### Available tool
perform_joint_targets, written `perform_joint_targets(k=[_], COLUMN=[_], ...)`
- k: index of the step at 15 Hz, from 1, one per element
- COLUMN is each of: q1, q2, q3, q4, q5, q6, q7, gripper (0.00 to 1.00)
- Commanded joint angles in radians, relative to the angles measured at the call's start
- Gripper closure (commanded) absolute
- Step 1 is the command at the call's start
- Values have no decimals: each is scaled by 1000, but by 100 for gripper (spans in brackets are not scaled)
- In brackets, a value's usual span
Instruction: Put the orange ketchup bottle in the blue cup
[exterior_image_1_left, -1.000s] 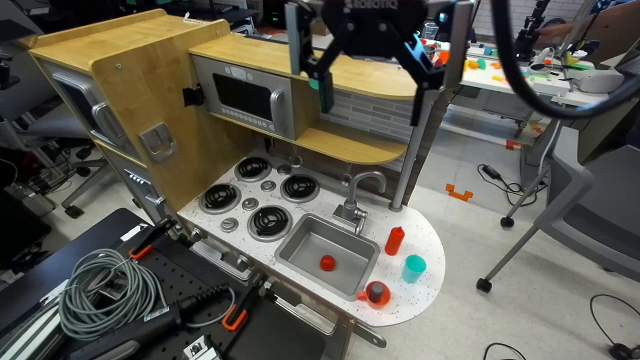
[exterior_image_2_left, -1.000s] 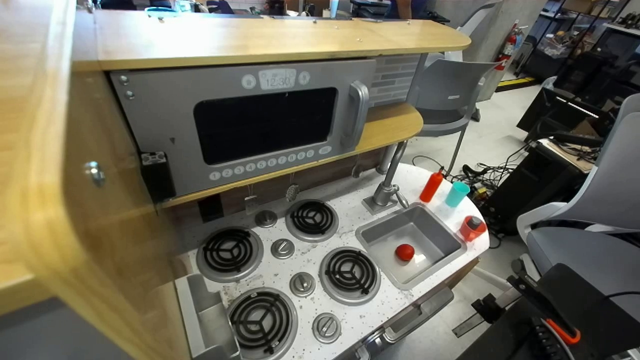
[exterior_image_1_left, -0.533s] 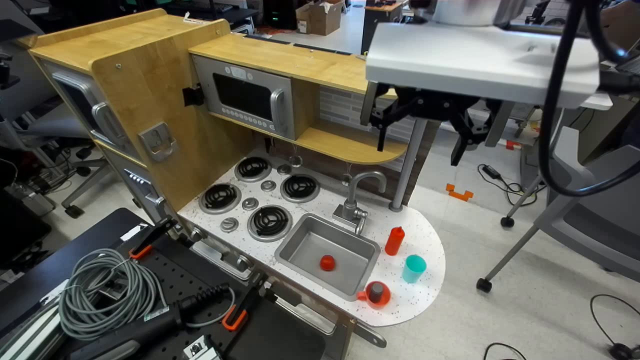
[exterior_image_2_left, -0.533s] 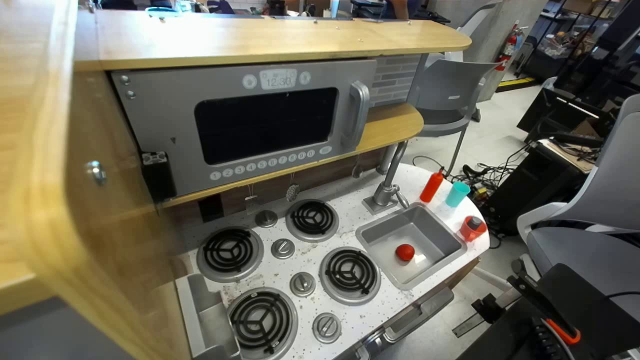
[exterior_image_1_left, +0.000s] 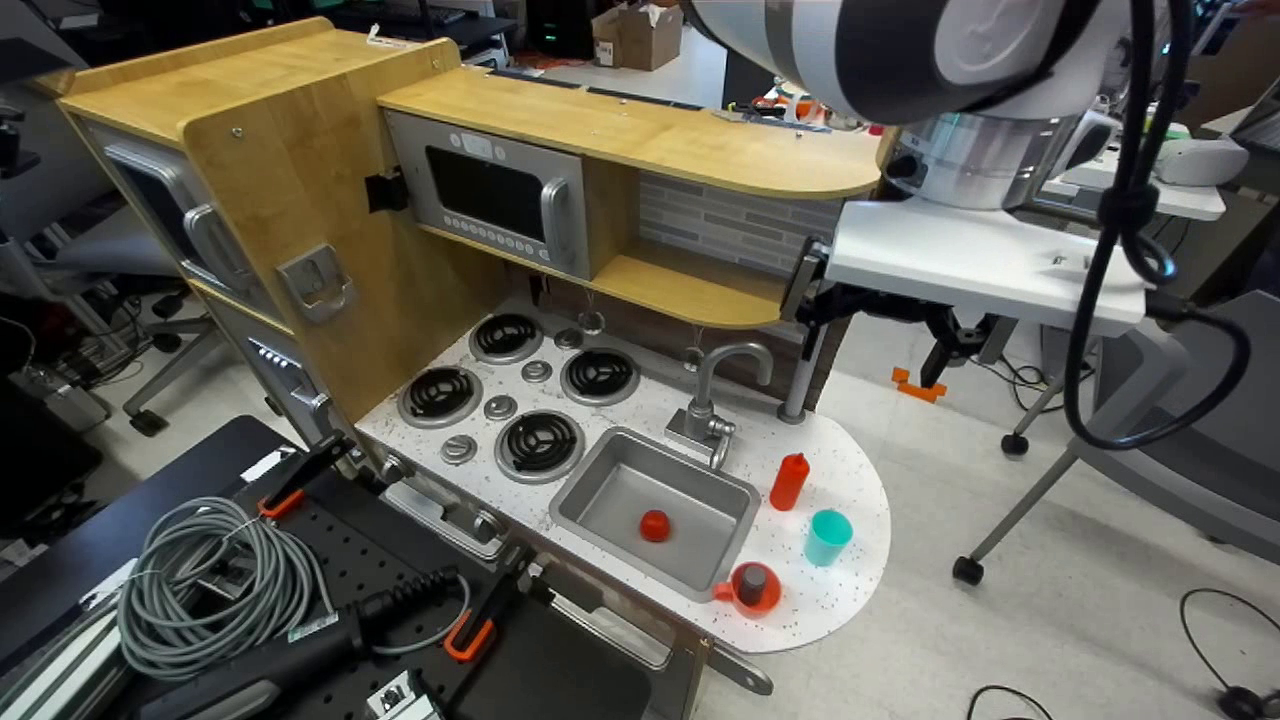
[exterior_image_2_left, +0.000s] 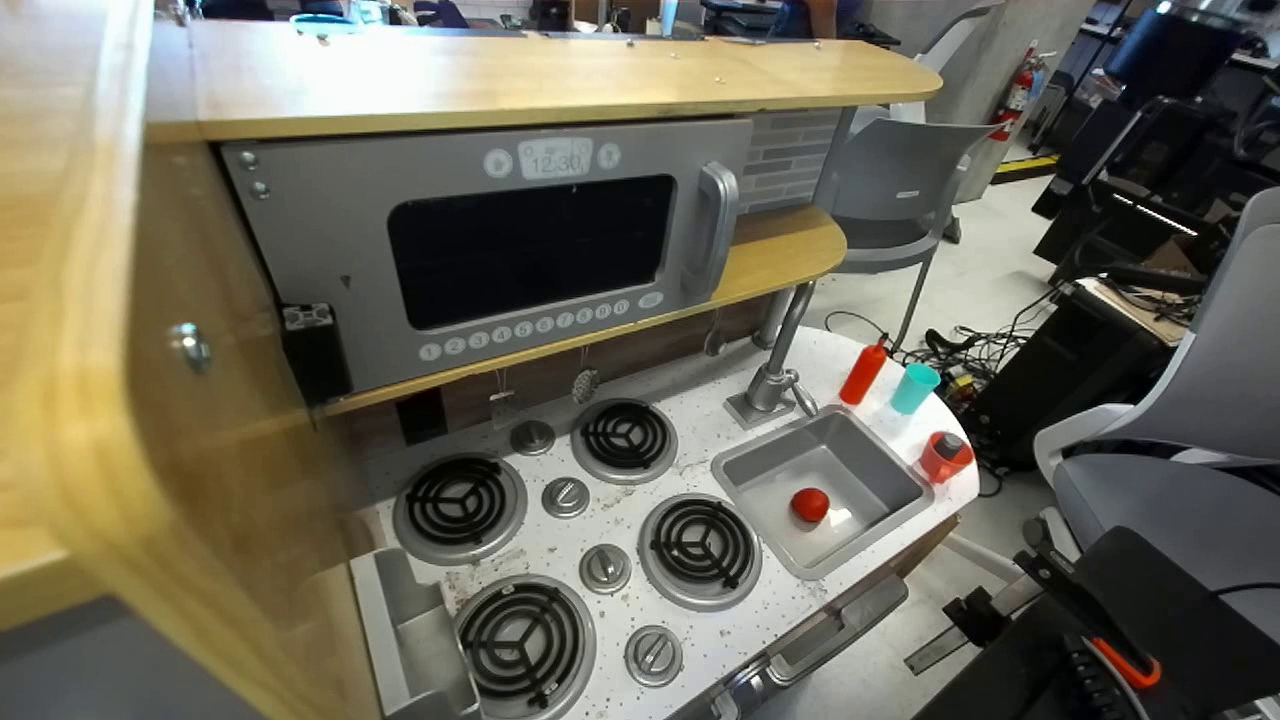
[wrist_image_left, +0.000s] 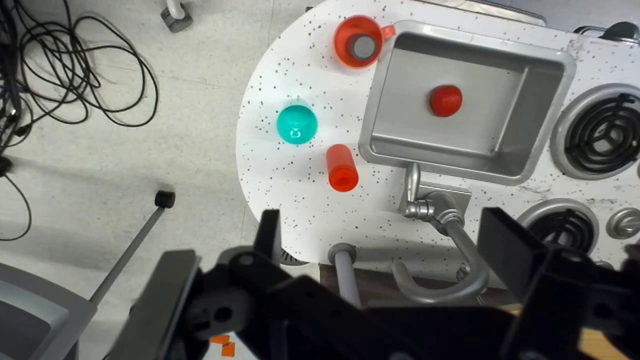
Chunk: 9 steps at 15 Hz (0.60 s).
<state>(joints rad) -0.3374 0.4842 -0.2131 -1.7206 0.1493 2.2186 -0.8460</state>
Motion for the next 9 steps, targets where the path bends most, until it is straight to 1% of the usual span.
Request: perform_joint_targets(k=[1,9], q1=[-47,-63], q2=[130,285], q3=[44,82], q4=[128,203], q5=[-18,-45], q6=[10,52], q7=[28,35], gripper=[0,0])
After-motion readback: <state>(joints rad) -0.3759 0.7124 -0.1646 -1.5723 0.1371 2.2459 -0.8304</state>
